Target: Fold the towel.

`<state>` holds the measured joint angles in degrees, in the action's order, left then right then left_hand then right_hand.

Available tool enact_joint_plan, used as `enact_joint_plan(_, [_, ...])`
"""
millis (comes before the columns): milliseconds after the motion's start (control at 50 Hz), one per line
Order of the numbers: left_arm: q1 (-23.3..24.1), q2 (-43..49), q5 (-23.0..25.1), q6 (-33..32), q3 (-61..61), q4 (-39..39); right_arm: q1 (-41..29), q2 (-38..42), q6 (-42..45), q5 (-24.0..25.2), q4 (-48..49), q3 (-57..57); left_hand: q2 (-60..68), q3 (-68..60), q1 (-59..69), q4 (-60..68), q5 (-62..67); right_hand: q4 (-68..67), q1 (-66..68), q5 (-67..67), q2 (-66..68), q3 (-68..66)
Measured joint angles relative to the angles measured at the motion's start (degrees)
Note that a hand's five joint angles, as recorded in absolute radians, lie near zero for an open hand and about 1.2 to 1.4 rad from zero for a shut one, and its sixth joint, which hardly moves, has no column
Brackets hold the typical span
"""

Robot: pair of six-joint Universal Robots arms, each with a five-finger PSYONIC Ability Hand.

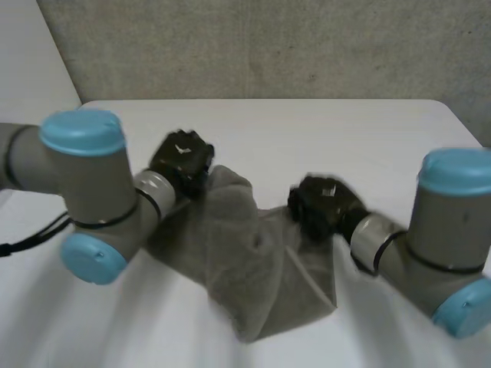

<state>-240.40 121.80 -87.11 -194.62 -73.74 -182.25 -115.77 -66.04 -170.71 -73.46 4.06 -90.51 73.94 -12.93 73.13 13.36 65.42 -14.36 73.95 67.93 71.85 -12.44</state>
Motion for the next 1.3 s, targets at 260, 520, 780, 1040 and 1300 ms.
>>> enact_joint_plan(260, [-6.3,-18.6,0.9,10.0,-6.0,-6.1,3.8,-13.6,-2.9,0.1,0.4,16.5,0.3,0.0,0.0,0.0,0.0,0.0,0.1,0.0,0.6,0.0])
enact_joint_plan(520, [-10.9,-27.4,6.3,13.1,-27.0,-12.1,6.8,-6.7,0.8,-0.2,0.4,13.1,-12.8,0.0,-11.9,0.0,-12.9,0.0,0.1,0.0,0.6,0.0])
enact_joint_plan(780, [-14.2,-22.4,8.6,9.5,-36.1,-17.6,5.0,2.8,10.2,-2.0,-2.3,10.9,-59.2,0.0,-58.2,0.0,-62.1,0.0,-50.2,-56.6,-48.7,0.0])
enact_joint_plan(1040, [-13.8,-24.9,8.6,7.1,-28.3,-15.0,6.6,-9.0,10.2,-2.8,-3.1,3.3,-59.2,0.0,-58.2,0.0,-62.0,0.0,-59.6,-64.5,-57.8,0.0])
enact_joint_plan(1300, [-4.0,-9.5,8.4,7.5,-7.8,-5.5,6.7,-10.9,10.3,-2.4,-6.9,-6.5,-58.2,0.0,-57.2,0.0,-59.1,0.0,-59.7,-64.5,-57.8,0.0])
